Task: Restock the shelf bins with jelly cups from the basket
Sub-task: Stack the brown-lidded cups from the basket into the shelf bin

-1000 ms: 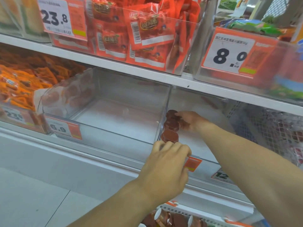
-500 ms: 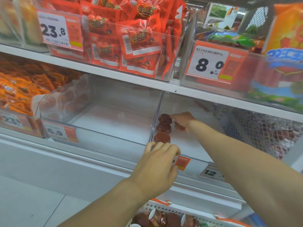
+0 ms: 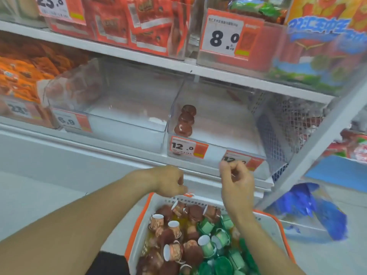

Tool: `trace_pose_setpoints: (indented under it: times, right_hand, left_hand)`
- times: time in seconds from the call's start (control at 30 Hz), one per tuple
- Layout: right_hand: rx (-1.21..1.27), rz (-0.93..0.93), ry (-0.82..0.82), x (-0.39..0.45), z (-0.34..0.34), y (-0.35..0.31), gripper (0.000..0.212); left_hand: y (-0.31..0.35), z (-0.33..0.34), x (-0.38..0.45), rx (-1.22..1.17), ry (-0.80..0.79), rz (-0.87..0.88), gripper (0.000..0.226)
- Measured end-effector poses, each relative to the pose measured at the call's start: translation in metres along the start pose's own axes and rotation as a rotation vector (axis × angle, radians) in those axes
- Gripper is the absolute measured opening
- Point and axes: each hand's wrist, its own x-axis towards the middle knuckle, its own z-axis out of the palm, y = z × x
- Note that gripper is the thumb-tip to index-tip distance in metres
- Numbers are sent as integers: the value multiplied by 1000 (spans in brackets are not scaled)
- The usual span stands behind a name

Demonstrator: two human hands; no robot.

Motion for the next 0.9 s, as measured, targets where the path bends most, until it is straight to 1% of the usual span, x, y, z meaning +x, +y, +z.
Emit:
trace_pose_setpoints:
  times: [0.07, 0.1, 0.17, 0.23, 0.27, 0.3, 0.33, 0.37, 0.4, 0.47, 0.5, 0.57, 0.67, 0.73, 0.77, 0.87, 0.9]
  right_hand:
    - [-45, 157, -75, -43, -2, 45, 33]
    - [-97, 219, -120, -60, -4, 66, 34]
    - [-213, 290, -192, -86, -10, 98, 35]
    - [-308, 320, -247, -102, -18, 123, 27]
    - [-344, 324, -289, -108, -22, 133, 19]
    - [-403, 320, -343, -114, -24, 141, 12]
    - [-476, 305, -409, -118, -25, 149, 8]
    - [-548, 281, -481, -121, -25, 155, 12]
    - [-601, 255, -552, -124, -24, 161, 18]
    - [-634, 218, -654, -129, -23, 164, 29]
    - [-627, 217, -681, -132, -22, 163, 33]
    - [-627, 218, -681, -139, -21, 163, 41]
    - [-662, 284, -666, -147, -20, 167, 47]
    - [-669, 303, -655, -147, -17, 167, 42]
    - [-677, 304, -663, -145, -17, 166, 37]
    - [-651, 283, -729, -138, -21, 167, 29]
    - [-626, 287, -739, -135, -23, 166, 28]
  left_hand:
    - [-2, 19, 12, 32, -138, -74, 44]
    - [-1, 29, 18, 2, -150, -90, 41]
    - [0, 52, 32, -120, -76, -130, 29]
    - [0, 85, 40, -198, 30, -203, 22]
    - [-1, 105, 43, -184, 35, -232, 24]
    - [-3, 129, 45, -146, -3, -247, 31]
    - [-3, 153, 45, -79, -78, -263, 41]
    - [-3, 175, 42, 10, -123, -269, 52]
    - [-2, 192, 38, 79, -120, -285, 60]
    - [1, 214, 25, 158, 5, -287, 62]
    - [3, 220, 20, 192, 59, -266, 61]
    - [2, 229, 18, 254, 120, -248, 58]
    - [0, 233, 18, 282, 115, -240, 54]
    - [1, 232, 16, 280, 130, -225, 56]
    - [1, 231, 16, 265, 165, -216, 55]
    - [3, 222, 15, 232, 279, -189, 44]
    - [6, 219, 15, 226, 281, -166, 43]
